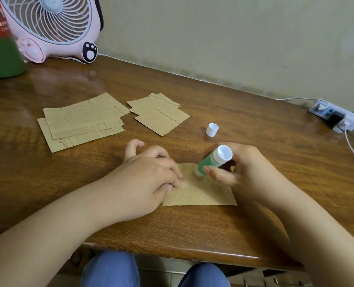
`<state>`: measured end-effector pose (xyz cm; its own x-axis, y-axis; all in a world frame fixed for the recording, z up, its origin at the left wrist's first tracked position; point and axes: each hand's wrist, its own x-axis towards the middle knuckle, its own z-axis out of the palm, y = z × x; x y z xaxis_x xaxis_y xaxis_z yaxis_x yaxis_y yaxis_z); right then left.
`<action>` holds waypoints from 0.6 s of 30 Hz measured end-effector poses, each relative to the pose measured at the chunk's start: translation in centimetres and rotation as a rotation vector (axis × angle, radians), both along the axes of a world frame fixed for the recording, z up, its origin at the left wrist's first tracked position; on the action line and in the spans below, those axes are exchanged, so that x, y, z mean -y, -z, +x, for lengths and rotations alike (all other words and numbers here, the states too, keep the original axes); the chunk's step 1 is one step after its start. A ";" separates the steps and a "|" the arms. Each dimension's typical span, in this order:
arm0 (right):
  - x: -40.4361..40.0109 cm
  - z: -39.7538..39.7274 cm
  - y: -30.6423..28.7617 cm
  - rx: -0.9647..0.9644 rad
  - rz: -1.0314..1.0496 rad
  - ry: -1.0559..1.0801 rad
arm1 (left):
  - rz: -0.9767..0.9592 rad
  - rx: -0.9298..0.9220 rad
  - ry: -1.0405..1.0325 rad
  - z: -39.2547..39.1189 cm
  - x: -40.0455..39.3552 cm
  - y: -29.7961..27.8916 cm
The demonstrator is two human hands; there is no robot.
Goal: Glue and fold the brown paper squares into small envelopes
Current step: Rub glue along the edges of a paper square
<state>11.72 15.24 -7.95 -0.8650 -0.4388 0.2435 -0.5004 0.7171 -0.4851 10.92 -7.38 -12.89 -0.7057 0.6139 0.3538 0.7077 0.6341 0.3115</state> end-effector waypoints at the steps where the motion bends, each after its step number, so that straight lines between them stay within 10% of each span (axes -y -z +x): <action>1: -0.1 -0.4 0.0 -0.001 -0.005 0.031 | 0.001 -0.012 -0.001 0.0 0.0 0.1; 18: -1.1 1.5 -0.2 0.018 0.013 0.047 | 0.016 -0.053 -0.059 1.0 0.5 0.5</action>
